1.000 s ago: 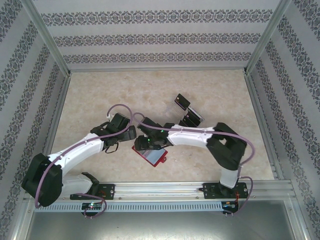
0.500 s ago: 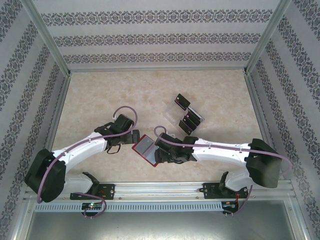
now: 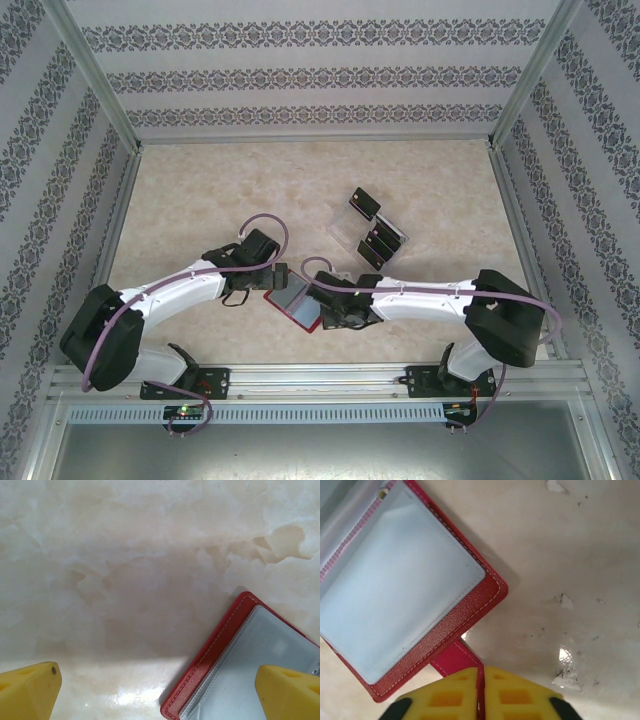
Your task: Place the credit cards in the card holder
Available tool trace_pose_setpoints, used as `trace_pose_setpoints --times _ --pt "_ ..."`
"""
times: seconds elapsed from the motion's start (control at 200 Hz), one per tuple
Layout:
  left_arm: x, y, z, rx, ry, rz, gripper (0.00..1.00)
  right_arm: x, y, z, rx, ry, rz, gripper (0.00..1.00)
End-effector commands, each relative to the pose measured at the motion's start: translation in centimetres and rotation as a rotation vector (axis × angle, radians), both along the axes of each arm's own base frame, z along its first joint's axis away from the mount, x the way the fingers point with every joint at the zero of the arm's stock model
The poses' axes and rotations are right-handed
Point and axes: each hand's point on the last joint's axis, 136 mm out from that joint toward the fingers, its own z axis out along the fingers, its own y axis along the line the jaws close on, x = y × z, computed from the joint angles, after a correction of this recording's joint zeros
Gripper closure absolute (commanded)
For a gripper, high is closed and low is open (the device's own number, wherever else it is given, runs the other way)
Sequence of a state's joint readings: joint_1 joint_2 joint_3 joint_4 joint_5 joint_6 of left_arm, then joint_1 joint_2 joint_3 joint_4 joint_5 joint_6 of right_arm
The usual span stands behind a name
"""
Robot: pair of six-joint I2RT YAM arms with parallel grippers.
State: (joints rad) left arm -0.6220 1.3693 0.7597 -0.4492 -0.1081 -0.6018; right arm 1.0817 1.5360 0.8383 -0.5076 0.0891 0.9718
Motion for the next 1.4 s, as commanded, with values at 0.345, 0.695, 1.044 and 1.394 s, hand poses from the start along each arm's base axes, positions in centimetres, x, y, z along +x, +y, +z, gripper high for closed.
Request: trace_pose_setpoints --times 0.345,0.695,1.044,1.394 --pt "-0.4 -1.5 -0.4 0.000 -0.001 -0.066 0.00 7.1 -1.6 3.3 0.017 -0.122 0.093 0.98" --pt "-2.3 -3.1 -2.2 0.006 0.029 -0.133 0.00 7.1 -1.5 1.8 0.031 -0.090 0.062 0.96" --pt "-4.2 -1.2 -4.4 0.096 0.088 -0.106 0.00 7.2 -1.6 2.6 0.038 -0.100 0.061 0.79" --pt "-4.2 -0.5 -3.3 0.104 0.056 -0.078 0.00 10.3 -3.4 9.7 0.062 -0.230 0.053 0.62"
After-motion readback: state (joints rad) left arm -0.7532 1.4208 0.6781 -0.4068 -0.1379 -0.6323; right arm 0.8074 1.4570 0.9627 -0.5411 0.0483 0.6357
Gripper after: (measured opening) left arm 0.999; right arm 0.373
